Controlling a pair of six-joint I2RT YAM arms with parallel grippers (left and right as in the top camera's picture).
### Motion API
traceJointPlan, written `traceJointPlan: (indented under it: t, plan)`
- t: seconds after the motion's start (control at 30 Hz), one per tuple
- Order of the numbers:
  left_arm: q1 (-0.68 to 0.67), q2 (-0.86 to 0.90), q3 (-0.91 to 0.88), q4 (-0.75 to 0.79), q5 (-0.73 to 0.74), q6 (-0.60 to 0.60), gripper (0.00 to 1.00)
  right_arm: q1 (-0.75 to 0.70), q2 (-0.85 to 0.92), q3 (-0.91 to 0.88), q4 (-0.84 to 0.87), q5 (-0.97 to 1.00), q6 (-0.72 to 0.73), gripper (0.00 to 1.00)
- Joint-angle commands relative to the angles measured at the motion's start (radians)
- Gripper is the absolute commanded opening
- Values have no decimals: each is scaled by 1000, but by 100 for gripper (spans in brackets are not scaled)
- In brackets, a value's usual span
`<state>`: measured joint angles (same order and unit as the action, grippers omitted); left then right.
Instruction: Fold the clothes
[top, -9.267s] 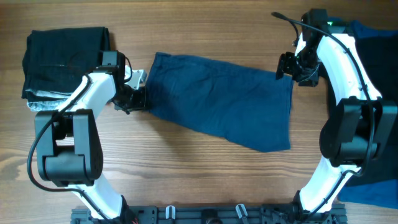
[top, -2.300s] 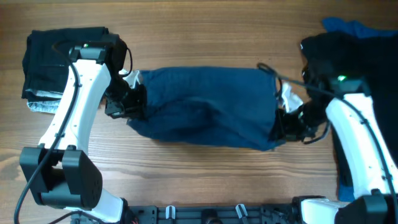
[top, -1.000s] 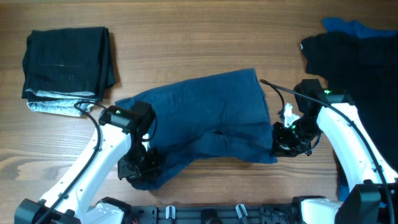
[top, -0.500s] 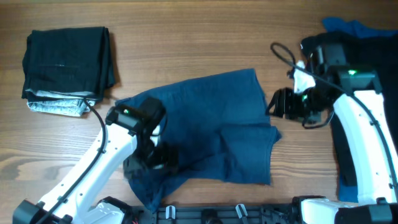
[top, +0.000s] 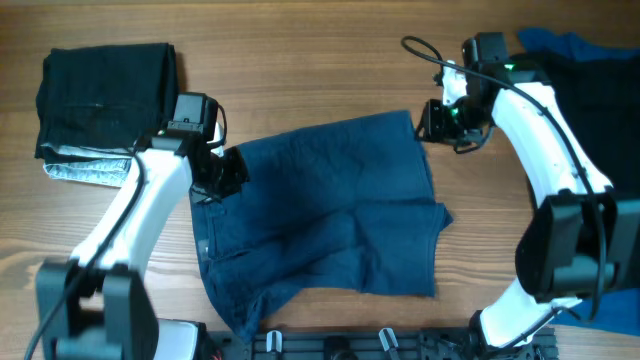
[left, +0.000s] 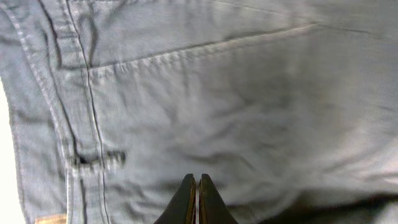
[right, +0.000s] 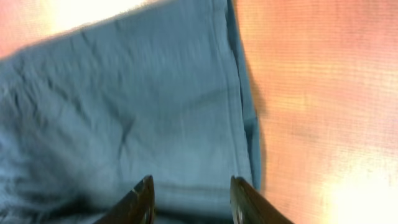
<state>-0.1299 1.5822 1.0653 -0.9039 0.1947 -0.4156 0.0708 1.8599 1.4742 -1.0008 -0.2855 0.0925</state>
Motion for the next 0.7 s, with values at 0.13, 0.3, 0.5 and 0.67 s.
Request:
traceJointPlan:
  t: [0.13,0.3,0.5,0.67]
  plan:
    - [58,116,8,48,-108,45,4,14,120,24,230,27,-174,39]
    - [115,116,8,80,-174,42,6,16,158,23,335,80,-208,49]
    - [129,116,5,168,-175,56,8,17,228,22,389,75,-277,49]
    - [129,116,-20,167,-223,72,17,27,275,22,430,16,-311,53]
